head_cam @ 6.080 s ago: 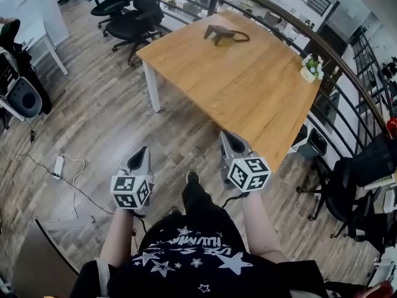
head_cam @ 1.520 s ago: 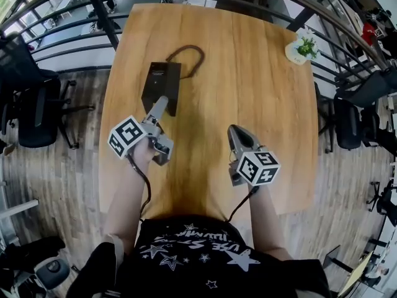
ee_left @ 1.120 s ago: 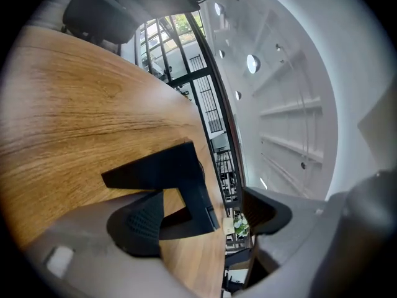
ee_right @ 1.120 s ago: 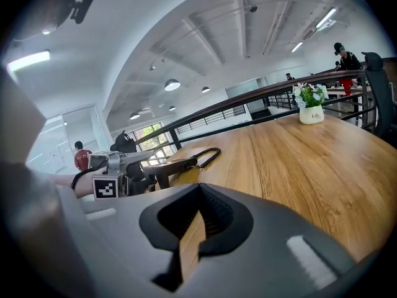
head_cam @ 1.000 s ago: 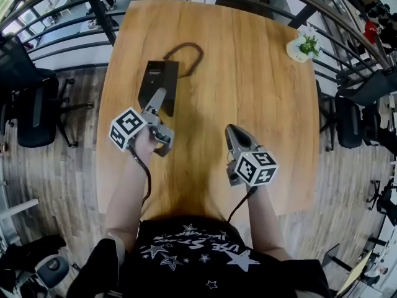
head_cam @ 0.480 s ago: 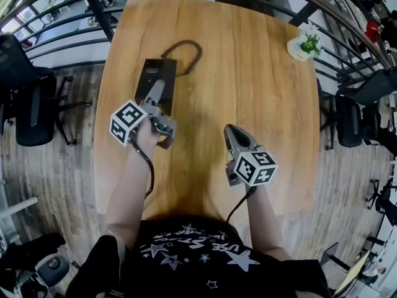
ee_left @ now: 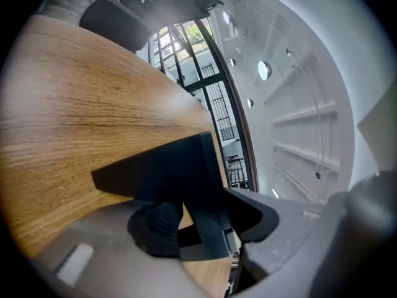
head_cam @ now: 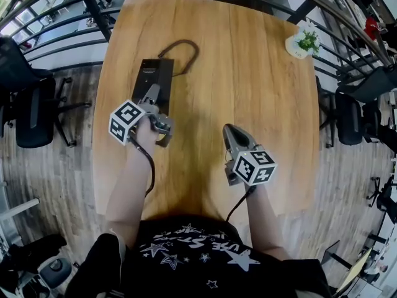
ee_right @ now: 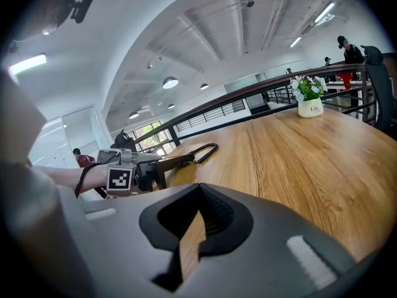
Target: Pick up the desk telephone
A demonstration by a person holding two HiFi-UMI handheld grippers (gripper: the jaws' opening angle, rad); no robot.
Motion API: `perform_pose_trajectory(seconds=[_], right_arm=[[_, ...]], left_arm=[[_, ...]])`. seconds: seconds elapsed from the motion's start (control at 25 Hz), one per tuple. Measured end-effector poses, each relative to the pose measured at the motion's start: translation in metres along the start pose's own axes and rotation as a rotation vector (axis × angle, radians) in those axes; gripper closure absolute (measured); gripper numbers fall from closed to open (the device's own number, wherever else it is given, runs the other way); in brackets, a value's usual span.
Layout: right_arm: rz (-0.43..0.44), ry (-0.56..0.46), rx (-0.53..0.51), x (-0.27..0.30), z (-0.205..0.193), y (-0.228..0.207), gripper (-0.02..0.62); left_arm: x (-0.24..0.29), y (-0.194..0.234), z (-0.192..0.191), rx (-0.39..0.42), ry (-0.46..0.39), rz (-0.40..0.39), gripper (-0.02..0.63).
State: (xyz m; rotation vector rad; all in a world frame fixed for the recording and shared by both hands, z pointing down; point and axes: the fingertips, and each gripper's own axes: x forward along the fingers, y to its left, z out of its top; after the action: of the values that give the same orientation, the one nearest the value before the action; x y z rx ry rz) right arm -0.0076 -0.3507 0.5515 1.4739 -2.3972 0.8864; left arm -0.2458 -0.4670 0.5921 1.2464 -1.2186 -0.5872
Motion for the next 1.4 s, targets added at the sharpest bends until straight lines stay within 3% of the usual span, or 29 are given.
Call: perform_pose_trajectory(seconds=[0.52, 0.76, 1.16, 1.4], right_arm=[[-0.002, -0.012, -0.002, -0.009, 0.007, 0.001, 0.594], [0.007, -0.017, -0.008, -0.011, 0.009, 0.004, 0.594], [0.037, -0.028, -0.03, -0.012, 0.013, 0.022, 0.594], [0.064, -0.03, -0.041, -0.023, 0.015, 0.028, 0.594]], left_arm=[[-0.008, 0.001, -0.003, -0.094, 0.011, -0.029, 0.414], [-0.019, -0.003, -0.004, -0.071, 0.032, -0.049, 0.416], [-0.052, 0.008, -0.024, -0.099, 0.094, -0.103, 0.417], [-0.076, 0.003, -0.04, -0.066, 0.112, -0.14, 0.417]])
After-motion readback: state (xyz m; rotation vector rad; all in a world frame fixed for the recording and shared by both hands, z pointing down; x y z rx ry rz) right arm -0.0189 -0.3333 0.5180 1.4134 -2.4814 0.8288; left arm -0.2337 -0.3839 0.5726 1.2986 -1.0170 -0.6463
